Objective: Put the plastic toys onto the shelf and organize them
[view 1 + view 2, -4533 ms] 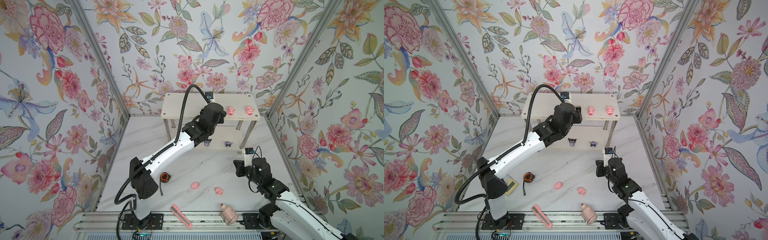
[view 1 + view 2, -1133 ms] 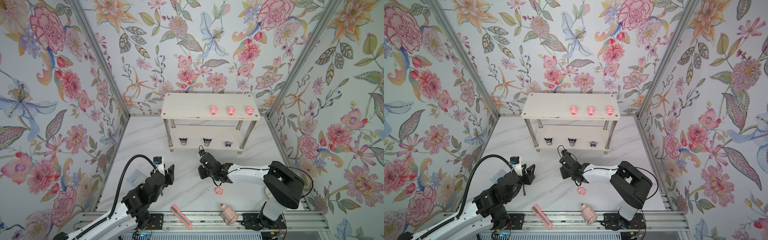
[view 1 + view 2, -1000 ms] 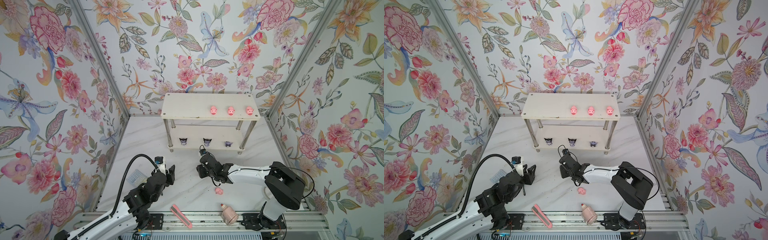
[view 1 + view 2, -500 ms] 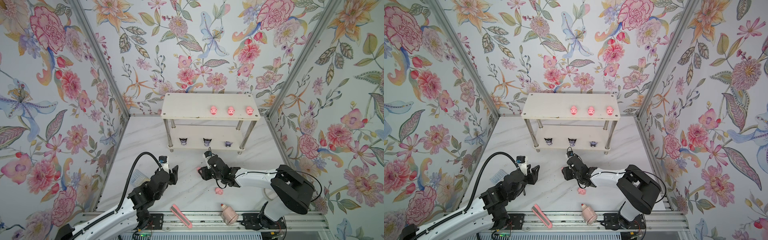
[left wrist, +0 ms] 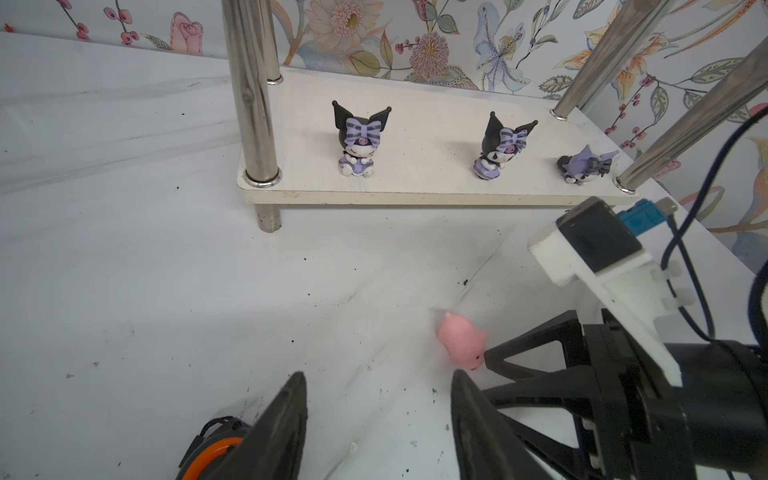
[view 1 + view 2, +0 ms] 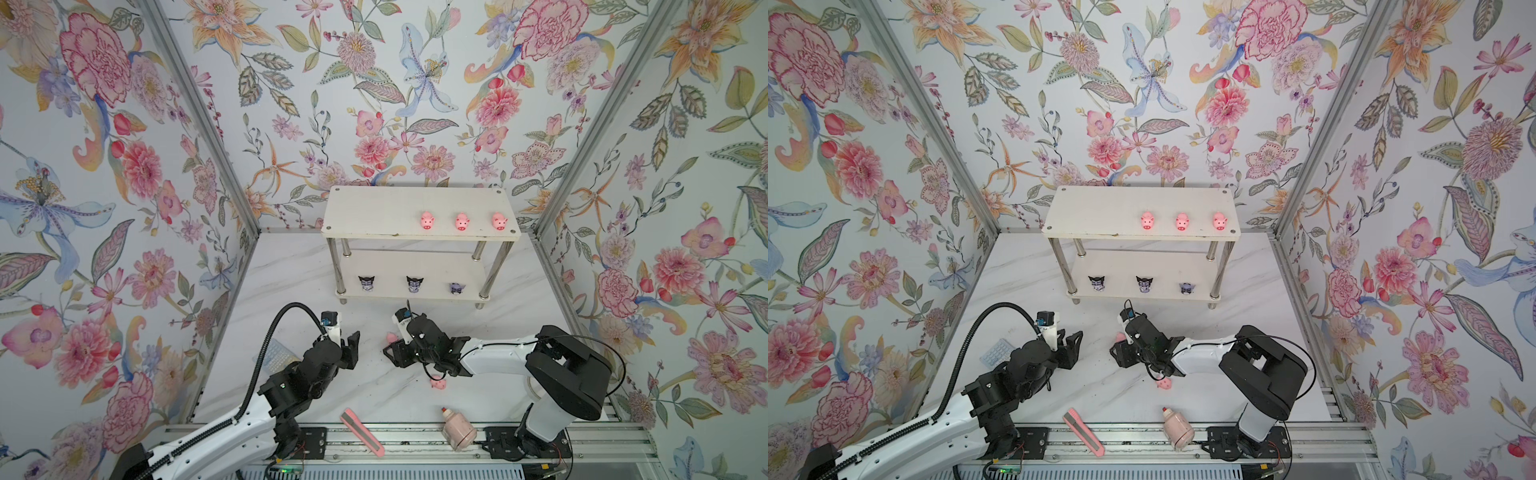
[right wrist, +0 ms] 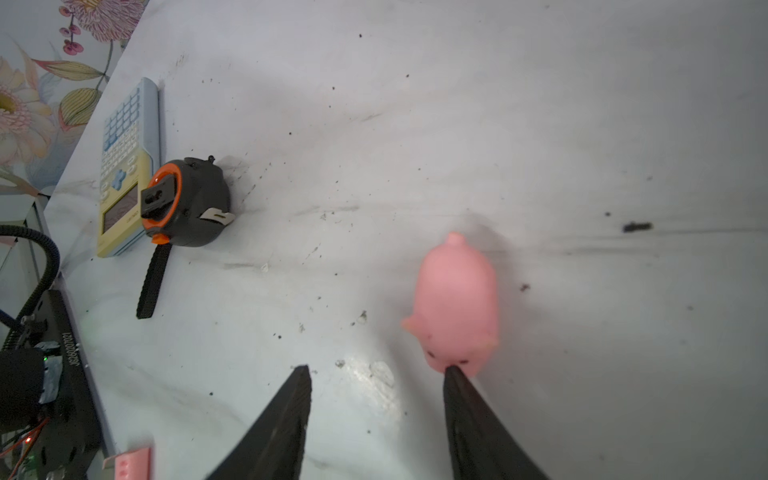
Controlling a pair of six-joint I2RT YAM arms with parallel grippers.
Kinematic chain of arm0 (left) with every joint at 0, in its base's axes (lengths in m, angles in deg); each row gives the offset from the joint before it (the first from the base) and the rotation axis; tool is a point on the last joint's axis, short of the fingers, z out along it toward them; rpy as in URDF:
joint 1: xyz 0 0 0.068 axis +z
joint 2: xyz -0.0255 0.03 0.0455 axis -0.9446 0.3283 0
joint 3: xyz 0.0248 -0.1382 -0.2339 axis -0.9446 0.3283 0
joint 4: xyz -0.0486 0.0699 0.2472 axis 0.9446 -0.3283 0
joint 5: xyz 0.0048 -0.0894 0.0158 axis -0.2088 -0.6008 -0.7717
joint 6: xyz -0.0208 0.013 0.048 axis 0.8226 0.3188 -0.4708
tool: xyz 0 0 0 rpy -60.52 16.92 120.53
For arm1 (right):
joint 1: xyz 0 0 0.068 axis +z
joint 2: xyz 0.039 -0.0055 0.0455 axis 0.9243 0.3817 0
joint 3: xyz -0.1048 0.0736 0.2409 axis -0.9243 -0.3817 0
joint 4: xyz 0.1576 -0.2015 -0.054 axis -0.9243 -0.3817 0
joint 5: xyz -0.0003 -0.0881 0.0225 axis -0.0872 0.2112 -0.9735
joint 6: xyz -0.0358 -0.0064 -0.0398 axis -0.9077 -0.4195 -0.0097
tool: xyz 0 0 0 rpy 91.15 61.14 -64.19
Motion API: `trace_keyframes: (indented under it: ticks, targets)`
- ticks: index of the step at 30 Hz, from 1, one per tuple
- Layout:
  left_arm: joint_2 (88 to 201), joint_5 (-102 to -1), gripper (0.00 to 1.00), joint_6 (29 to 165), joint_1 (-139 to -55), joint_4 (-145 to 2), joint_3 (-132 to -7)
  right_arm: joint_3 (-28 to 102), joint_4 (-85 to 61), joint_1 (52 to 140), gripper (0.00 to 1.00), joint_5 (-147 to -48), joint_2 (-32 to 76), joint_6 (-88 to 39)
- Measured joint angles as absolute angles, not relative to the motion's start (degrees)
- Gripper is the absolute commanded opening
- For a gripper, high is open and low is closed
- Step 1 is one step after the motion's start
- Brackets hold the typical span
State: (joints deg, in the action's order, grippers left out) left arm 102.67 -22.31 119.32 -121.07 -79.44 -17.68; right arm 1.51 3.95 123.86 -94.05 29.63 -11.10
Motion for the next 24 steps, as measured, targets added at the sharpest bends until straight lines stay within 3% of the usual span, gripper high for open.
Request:
trace_keyframes:
  ticks: [7, 8, 10, 13, 24]
  targets:
    - [107.4, -25.19, 0.61, 119.3, -121.07, -76.88, -17.71, 0.09, 5.32, 124.07, 0.51, -95.25, 27.62, -10.48]
    - [108.16, -25.74, 0.61, 119.3, -121.05, -76.38, -17.71, -0.79, 5.08, 123.57, 0.45, -95.19, 26.2, -10.59]
    - [110.21, -27.31, 0.61, 119.3, -121.03, -75.02, -17.71, -2.75, 4.01, 121.58, 0.2, -94.51, 21.72, -11.4]
    - [114.21, -29.85, 0.59, 119.39, -121.03, -72.46, -17.71, -4.85, 1.72, 117.36, 0.0, -92.54, 14.4, -12.32]
    - [129.58, -34.79, 0.63, 122.42, -122.3, -62.59, -19.56, -10.36, -5.04, 106.13, 0.02, -88.98, 4.95, -15.14]
